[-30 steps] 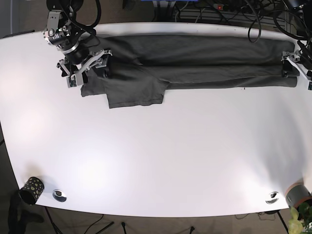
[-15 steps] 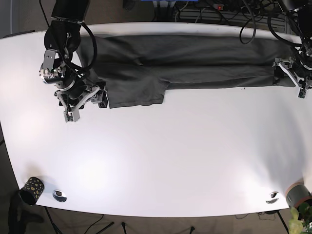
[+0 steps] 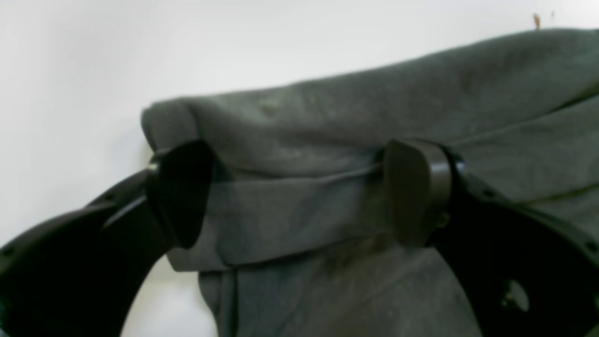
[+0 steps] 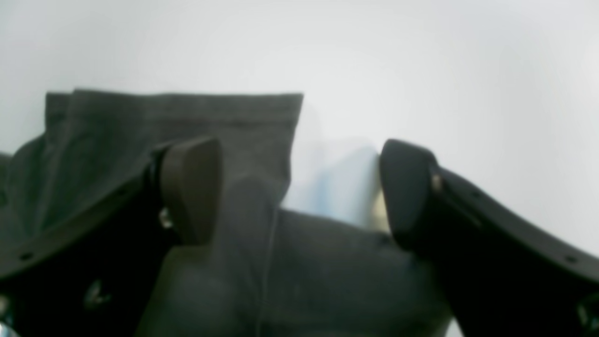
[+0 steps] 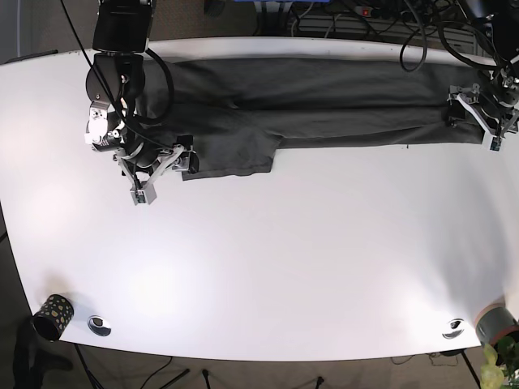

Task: Fold the T-shirt properly
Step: 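Carry the hem with both grippers over the body, laying it down, then lower the folded strip with both grippers and release it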

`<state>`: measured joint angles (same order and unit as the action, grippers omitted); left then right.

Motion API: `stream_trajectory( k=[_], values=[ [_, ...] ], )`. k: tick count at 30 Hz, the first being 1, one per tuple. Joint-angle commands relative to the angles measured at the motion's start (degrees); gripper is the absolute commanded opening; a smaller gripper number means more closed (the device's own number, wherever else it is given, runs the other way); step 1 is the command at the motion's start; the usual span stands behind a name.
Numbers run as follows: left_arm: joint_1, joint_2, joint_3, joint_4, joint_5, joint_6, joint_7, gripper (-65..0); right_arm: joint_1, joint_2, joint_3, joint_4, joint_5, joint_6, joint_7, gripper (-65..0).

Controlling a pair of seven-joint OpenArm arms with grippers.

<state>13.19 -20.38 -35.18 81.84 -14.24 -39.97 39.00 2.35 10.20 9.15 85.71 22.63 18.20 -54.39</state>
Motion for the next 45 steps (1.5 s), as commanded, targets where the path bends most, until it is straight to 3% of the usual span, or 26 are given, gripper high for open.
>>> stream_trajectory(
  k=[1,8,12,17,18,29,35,45],
  values=[
    [-0.49,-1.29,-0.21,0.84,-0.13,-0.03,-0.72,-12.5,1.03,0.22,-1.19,0.57,1.15,0.57,0.46,-14.7],
    [-0.49,-1.11,-0.12,0.66,-0.13,-0.03,-0.72,-12.5,0.95,0.13,-6.20,0.66,1.24,0.22,2.22,-17.4],
    [-0.58,-1.11,-0.12,0.66,-0.13,-0.03,-0.72,-12.5,1.03,-1.19,-6.47,0.66,0.80,0.22,3.27,-34.1],
    [-0.58,-1.11,-0.12,0.66,-0.13,-0.03,-0.72,-12.5,1.12,-1.54,-6.55,0.75,0.80,0.40,3.36,-62.1],
    [-0.58,-1.11,-0.12,0.66,-0.13,-0.03,-0.72,-12.5,1.12,-1.54,-6.55,0.84,0.88,0.40,3.36,-65.0],
    [-0.49,-1.11,-0.03,0.57,-0.13,-0.03,-0.72,-12.5,-7.40,-1.36,-6.38,17.98,1.24,0.49,3.36,-65.0],
    [-0.58,-1.29,-0.03,0.57,-0.13,-0.03,-0.81,-12.5,-16.11,-1.62,-2.60,25.72,1.32,0.57,3.36,-65.0],
    [-0.66,-1.38,2.26,0.57,-0.05,-0.03,-0.81,-12.5,-23.14,-1.71,3.29,28.35,1.32,0.57,3.36,-65.0]
  ],
)
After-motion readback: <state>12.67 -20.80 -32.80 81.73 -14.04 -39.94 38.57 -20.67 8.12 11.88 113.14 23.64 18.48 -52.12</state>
